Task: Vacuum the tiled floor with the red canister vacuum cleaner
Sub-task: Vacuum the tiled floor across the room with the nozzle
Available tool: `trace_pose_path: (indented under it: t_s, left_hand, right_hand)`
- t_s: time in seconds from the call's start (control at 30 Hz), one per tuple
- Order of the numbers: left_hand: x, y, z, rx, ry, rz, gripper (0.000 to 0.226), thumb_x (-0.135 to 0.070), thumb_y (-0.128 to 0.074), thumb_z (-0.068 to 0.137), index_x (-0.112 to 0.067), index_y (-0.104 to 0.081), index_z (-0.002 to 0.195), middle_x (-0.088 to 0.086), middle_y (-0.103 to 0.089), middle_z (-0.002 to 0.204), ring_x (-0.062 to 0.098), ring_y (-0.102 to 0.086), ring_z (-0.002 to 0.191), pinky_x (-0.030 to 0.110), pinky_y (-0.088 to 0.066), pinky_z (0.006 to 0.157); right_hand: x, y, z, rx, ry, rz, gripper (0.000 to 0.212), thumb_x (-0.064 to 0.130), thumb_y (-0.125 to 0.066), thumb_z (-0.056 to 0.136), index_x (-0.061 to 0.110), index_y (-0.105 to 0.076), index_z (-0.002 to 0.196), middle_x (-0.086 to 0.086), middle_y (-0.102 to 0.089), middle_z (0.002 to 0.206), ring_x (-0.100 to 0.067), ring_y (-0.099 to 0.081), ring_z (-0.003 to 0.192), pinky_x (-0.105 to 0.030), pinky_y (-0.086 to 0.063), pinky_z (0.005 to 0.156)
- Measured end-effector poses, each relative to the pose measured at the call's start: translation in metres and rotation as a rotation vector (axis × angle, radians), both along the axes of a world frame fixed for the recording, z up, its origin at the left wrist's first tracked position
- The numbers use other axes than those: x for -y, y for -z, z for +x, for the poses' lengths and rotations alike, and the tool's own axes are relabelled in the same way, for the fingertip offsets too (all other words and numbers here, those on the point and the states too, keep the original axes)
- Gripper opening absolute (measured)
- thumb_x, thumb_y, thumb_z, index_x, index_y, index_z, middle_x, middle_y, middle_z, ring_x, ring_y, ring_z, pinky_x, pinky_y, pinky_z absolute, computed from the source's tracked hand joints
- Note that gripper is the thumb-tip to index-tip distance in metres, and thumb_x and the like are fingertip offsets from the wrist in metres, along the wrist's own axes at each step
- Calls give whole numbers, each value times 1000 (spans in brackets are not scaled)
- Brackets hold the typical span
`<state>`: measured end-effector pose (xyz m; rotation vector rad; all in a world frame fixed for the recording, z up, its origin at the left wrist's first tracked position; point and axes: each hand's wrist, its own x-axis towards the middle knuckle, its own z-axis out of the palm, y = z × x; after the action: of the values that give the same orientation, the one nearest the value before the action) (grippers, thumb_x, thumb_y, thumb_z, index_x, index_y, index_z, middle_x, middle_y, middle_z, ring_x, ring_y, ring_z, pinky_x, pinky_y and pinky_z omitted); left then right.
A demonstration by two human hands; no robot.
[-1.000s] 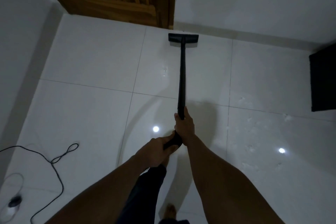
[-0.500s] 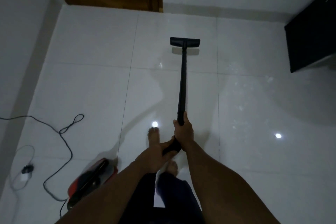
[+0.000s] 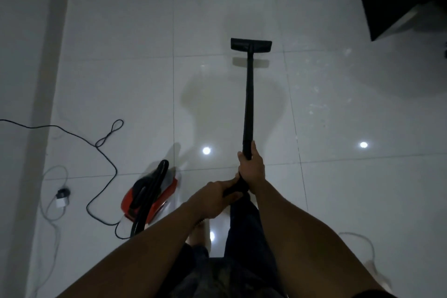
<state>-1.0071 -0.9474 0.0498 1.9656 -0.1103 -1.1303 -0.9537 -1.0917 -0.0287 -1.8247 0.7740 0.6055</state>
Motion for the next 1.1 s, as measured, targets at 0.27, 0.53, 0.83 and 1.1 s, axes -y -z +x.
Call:
trace_pose_path:
  t_s: [0.27, 0.53, 0.83, 1.1]
  left_hand:
    - [-50, 0, -156, -42, 106, -2, 63, -65, -47, 95, -48, -28, 153, -14, -57, 142, -1, -57, 123, 31, -45, 110]
    - [-61, 38, -292, -91, 149, 123, 76, -87, -39, 83, -56, -22, 151, 30, -33, 154, 49, -33, 141, 59, -33, 116]
    - [-55, 53, -434, -67, 259, 142, 61, -82, -42, 87, -60, -27, 141, 51, -4, 147, 67, -10, 138, 74, -24, 111]
    - [-71, 8, -530, -161, 284, 68, 75, -80, -42, 85, -45, -35, 151, -5, -62, 138, 14, -60, 121, 44, -44, 110]
  right_hand:
    - [-41, -13, -170, -26, 60, -9, 74, 52, -54, 97, 50, -15, 159, 1, -70, 107, -22, -72, 83, -50, -61, 89]
    - [-43, -19, -306, -44, 36, -23, 68, 34, -54, 105, 32, -20, 164, -2, -64, 112, -21, -67, 88, -34, -58, 78]
    - [-39, -12, -453, -85, -8, -21, 71, 38, -53, 104, 34, -17, 164, -10, -62, 140, -30, -67, 108, -49, -58, 96]
    - [-53, -18, -572, -135, 27, 9, 69, 34, -53, 105, 32, -18, 165, -10, -65, 131, -15, -64, 84, -28, -52, 68]
